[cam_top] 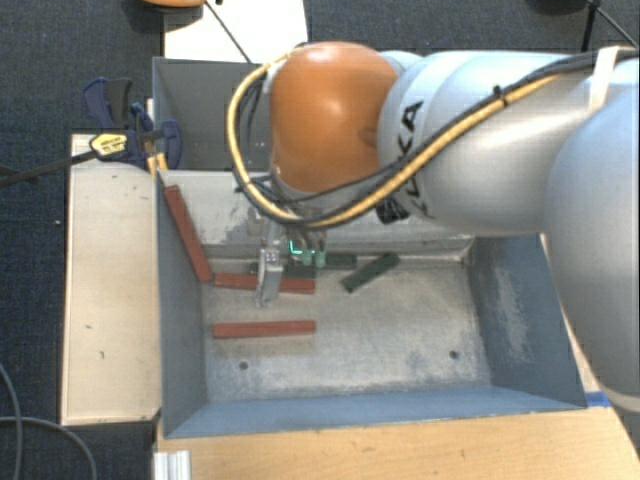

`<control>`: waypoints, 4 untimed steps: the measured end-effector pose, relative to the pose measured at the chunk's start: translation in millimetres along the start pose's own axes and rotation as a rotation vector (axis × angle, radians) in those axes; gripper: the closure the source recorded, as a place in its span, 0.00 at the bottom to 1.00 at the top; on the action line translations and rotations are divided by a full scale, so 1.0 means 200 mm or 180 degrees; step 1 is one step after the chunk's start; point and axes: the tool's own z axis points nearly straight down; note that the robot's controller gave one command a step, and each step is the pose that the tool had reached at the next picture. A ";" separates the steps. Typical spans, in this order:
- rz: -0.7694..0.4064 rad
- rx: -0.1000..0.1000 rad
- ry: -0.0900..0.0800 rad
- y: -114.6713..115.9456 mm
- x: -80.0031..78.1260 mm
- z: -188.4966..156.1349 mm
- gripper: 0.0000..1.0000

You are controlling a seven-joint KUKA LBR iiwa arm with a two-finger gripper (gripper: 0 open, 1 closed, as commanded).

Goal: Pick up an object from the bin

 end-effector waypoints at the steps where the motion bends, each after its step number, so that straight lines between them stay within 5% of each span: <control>1: 0.0041 -0.0007 -0.0020 -0.03 -0.01 0.24 0.00; 2: 0.0053 -0.0001 -0.0010 -0.05 -0.01 0.32 0.00; 3: 0.0054 0.0016 0.0033 -0.05 0.11 0.20 0.00; 4: -0.0482 -0.0013 -0.0057 0.01 0.04 0.22 0.00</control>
Offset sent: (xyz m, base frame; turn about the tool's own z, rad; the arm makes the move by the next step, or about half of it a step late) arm -0.0054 -0.0172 -0.1475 0.3212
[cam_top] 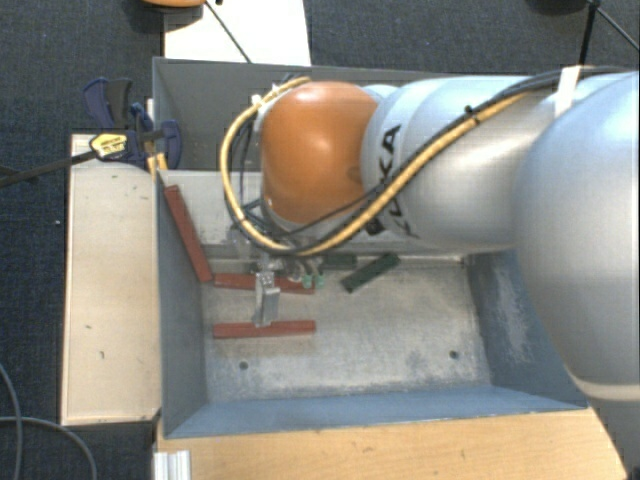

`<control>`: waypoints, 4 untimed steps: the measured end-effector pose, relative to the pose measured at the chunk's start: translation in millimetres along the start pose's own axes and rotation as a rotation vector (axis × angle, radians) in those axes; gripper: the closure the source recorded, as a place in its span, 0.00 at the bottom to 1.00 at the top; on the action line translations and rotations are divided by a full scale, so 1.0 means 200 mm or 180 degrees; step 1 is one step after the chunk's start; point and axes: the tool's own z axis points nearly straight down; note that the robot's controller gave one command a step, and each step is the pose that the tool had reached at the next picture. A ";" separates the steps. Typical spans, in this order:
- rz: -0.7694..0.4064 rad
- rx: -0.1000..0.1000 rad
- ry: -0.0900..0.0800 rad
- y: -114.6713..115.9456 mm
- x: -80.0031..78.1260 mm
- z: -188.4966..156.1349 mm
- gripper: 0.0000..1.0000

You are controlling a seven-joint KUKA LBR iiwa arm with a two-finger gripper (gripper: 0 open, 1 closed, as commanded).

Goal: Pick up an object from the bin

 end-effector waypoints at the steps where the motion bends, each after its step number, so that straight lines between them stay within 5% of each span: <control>1: -0.0267 0.0010 0.0060 -0.02 -0.02 0.25 0.00; 2: -0.0903 0.0003 0.0061 -0.01 0.02 0.40 0.00; 3: 0.0040 0.0012 0.0068 0.01 0.00 0.54 1.00; 4: 0.0044 0.0012 0.0069 0.01 0.00 0.54 1.00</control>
Offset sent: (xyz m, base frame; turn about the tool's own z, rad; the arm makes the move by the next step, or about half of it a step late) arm -0.0065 -0.0015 -0.0933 -0.2691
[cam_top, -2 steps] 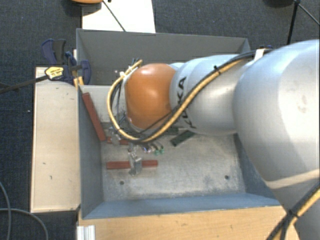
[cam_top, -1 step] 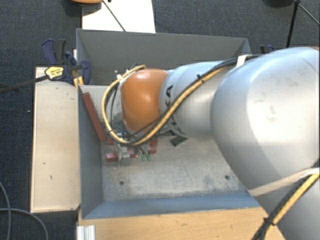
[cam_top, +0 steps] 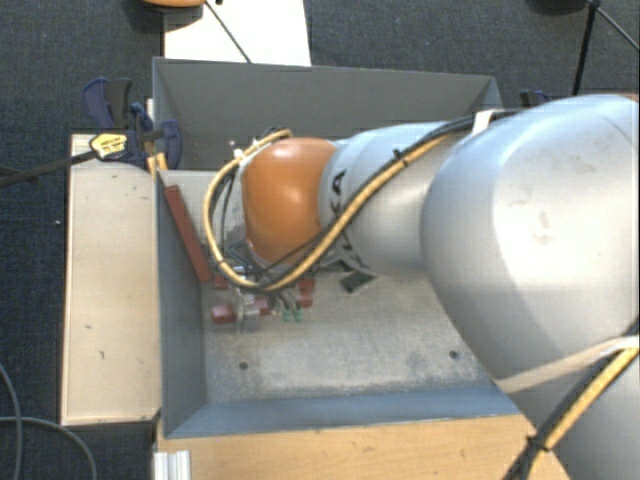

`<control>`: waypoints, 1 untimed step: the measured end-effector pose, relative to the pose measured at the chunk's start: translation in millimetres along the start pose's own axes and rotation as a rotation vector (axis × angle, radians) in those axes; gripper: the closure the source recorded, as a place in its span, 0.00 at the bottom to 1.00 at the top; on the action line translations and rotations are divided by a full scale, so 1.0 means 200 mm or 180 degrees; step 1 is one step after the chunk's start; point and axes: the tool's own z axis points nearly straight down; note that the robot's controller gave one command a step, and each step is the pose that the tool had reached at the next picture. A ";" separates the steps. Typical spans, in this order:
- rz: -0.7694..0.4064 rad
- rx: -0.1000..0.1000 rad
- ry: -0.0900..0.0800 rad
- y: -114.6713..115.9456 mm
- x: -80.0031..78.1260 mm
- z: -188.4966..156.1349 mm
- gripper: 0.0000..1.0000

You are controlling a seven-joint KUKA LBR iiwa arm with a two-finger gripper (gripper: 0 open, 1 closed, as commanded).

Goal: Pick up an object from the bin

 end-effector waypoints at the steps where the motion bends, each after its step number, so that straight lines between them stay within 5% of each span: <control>1: -0.0012 0.0000 0.0007 -0.01 0.00 -0.02 1.00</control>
Offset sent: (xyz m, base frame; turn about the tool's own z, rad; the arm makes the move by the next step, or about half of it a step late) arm -0.0050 0.0113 -0.0005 -0.0754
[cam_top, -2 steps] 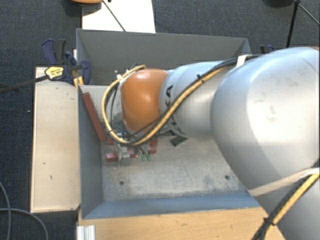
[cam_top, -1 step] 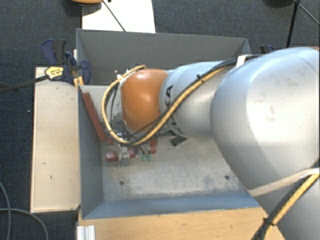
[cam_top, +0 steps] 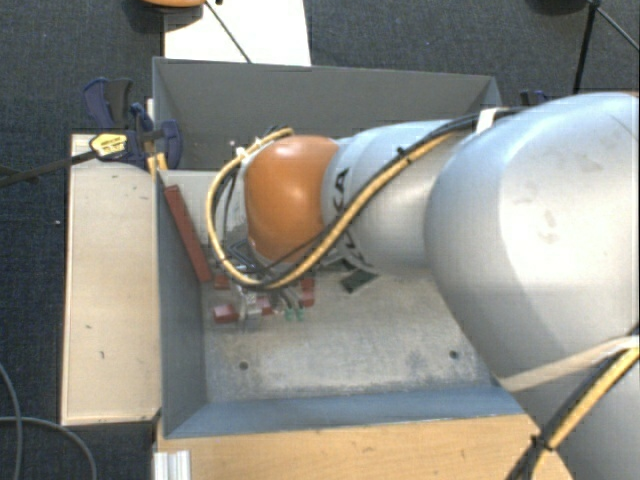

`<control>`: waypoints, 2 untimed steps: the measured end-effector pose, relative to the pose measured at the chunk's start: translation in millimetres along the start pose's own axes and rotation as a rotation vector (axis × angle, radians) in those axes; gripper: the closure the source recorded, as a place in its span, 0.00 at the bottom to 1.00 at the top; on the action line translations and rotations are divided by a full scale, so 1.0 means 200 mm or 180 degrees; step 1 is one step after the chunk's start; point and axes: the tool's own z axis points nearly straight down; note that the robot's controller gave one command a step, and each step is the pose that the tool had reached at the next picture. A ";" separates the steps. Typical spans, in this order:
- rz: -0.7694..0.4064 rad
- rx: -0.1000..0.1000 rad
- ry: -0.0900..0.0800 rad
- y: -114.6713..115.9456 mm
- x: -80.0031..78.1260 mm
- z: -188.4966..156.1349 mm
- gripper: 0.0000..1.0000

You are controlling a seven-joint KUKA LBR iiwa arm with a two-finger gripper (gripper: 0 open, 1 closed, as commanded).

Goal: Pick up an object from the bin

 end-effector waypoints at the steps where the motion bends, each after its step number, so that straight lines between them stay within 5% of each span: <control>1: -0.0015 0.0004 -0.0021 -0.06 -0.02 -0.25 1.00; 2: -0.0082 0.0000 -0.0016 -0.23 -0.07 -0.20 1.00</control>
Offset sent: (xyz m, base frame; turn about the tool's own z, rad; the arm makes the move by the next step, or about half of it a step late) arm 0.0225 -0.0504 0.0356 -0.0274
